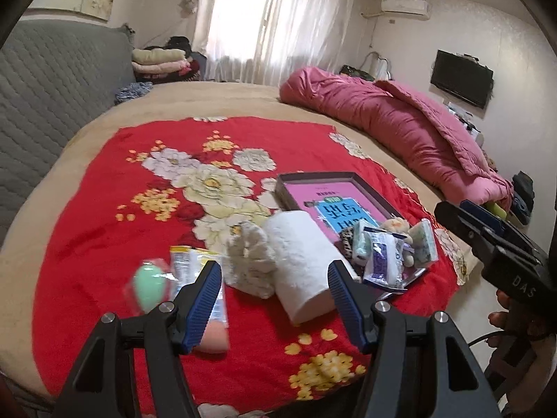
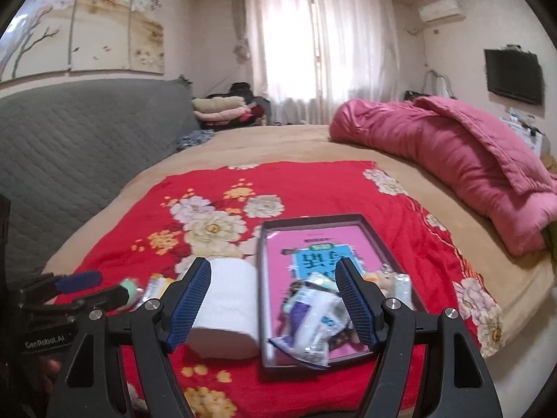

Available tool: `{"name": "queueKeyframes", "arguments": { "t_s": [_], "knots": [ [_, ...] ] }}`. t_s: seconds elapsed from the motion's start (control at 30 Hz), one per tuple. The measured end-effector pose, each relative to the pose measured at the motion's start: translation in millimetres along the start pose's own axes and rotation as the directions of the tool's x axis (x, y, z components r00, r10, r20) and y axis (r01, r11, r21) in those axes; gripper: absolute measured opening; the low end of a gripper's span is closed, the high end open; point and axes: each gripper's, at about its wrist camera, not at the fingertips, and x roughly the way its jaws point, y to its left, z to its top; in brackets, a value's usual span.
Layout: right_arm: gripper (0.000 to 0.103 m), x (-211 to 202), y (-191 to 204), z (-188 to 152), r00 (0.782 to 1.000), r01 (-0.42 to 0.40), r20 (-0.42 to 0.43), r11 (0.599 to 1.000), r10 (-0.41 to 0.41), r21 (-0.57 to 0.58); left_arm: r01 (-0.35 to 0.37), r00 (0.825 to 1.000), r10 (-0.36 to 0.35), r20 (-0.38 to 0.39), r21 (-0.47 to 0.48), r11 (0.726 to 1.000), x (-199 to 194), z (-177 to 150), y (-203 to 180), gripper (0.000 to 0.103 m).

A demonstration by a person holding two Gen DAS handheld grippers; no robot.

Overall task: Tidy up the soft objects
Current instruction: 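Move both open tools back toward the green sponge and yellow packets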

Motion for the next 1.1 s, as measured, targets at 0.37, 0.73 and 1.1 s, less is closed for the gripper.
{"name": "queueKeyframes", "arguments": {
  "t_s": [0.37,0.73,1.1],
  "knots": [
    [0.075,-4,51,-6,0.995,-0.095,-0.034,0.993,0.093,-0.075,-0.046,0.999,0.046,0.006,-0.067,0.997,-21,-8,39,0.063],
    [0.075,5,92,-20,0.977,-0.2,-0.105,0.968,0.186,-0.149,-0.088,0.996,0.085,-0.026,-0.108,0.99,-18,-15,67,0.063],
    [0.075,26,114,-38,0.956,-0.257,-0.187,0.95,0.224,-0.179,-0.12,0.991,0.109,-0.082,-0.149,0.982,1,-25,89,0.063]
  ]
}}
